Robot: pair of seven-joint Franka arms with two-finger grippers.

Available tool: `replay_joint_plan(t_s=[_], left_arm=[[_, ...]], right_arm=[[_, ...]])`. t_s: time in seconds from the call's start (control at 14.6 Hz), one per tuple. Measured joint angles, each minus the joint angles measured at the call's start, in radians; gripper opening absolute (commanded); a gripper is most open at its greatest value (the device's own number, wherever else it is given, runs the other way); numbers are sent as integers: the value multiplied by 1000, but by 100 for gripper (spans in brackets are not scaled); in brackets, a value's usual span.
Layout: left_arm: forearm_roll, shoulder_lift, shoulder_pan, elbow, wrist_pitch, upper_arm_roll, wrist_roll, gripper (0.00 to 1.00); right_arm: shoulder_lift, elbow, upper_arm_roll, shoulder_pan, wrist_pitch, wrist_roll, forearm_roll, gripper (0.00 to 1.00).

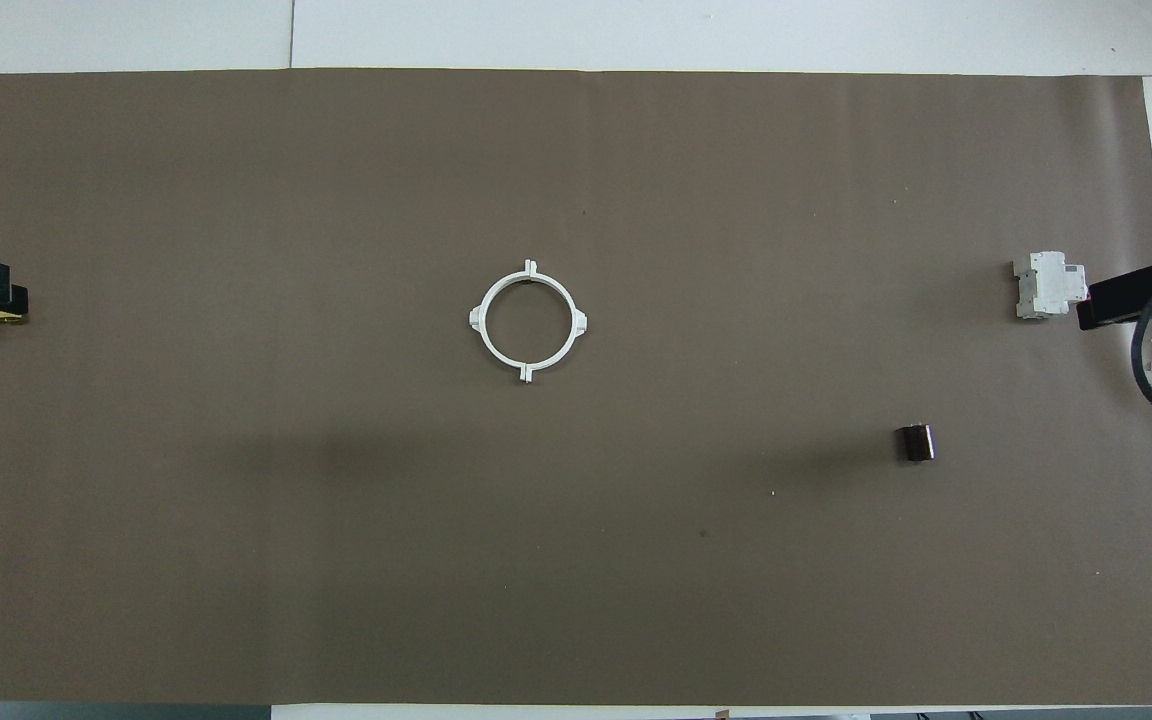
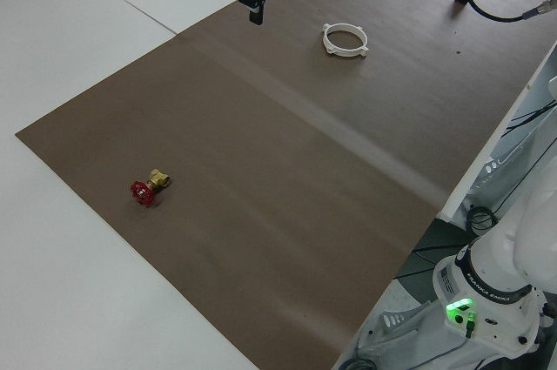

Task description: Assemble drain pipe with both arms

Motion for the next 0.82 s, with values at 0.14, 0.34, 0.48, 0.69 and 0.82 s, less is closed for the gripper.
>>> replay_joint_plan(t_s=[0.14, 0.34, 0.48, 0.69, 0.82], left_arm=[[0, 0, 15, -1, 0, 0, 17, 100], [0, 0, 16, -2, 0, -1, 20, 100], [0, 0, 16, -2, 0, -3, 21, 100], [0, 0, 15, -2, 0, -5, 21, 100], [0, 0, 15, -2, 0, -6, 21, 100]], right_arm=[[0, 0, 0, 0, 0, 0, 0, 100], [0, 0, 0, 0, 0, 0, 0, 100], [0, 0, 0, 0, 0, 0, 0, 100], [0, 0, 0, 0, 0, 0, 0, 100], [0, 0, 0, 0, 0, 0, 0, 100]])
